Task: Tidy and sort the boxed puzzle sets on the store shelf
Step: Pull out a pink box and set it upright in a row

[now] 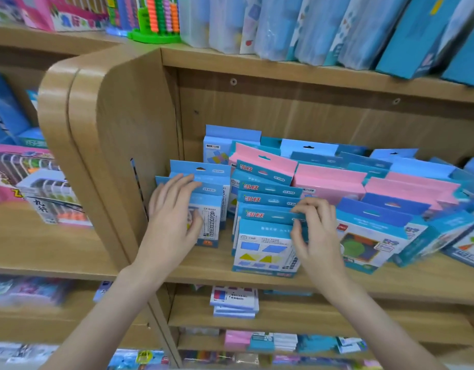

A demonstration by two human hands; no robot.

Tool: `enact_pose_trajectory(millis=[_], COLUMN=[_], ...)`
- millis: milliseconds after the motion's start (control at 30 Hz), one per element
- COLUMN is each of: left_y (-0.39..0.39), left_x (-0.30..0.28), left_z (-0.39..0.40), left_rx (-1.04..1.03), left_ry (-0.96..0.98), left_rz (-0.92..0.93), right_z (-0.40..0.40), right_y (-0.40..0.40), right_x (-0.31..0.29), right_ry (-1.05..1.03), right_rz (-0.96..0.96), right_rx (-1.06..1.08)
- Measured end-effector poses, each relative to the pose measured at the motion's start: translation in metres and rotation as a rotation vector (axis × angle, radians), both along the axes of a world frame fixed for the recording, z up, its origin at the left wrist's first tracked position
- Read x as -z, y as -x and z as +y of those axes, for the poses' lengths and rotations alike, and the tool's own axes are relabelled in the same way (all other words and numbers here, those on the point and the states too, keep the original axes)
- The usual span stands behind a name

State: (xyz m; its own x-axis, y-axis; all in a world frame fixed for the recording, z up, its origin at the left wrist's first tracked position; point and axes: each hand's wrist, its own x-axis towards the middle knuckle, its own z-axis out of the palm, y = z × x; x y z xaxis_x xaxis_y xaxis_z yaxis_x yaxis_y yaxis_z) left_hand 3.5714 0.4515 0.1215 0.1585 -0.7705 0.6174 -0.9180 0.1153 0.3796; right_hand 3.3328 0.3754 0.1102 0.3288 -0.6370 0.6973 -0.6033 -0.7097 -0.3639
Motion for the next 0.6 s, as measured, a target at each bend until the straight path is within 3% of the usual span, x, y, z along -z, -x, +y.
enact_pose_trajectory(millis=[200, 367, 600], left_y=[0.014, 0.017, 0.037], left_x=[-0.008, -0.012, -0.022], left_z=[-0.001, -0.009, -0.016], left_rx=[0.225, 0.241, 0.343], left_ry=[-0.14, -0.206, -0.269], left_rz=[-0.201, -0.211, -0.34], right_z=[0.002, -0.015, -0.103], right_y=[-0.009, 0.007, -0.013], right_x=[-0.002, -0.044, -0.09], right_ry=[-0.014, -0.082, -0.28], right_rz=[-0.005, -0.09, 0.385], right_rx=[0.019, -0.1, -0.02])
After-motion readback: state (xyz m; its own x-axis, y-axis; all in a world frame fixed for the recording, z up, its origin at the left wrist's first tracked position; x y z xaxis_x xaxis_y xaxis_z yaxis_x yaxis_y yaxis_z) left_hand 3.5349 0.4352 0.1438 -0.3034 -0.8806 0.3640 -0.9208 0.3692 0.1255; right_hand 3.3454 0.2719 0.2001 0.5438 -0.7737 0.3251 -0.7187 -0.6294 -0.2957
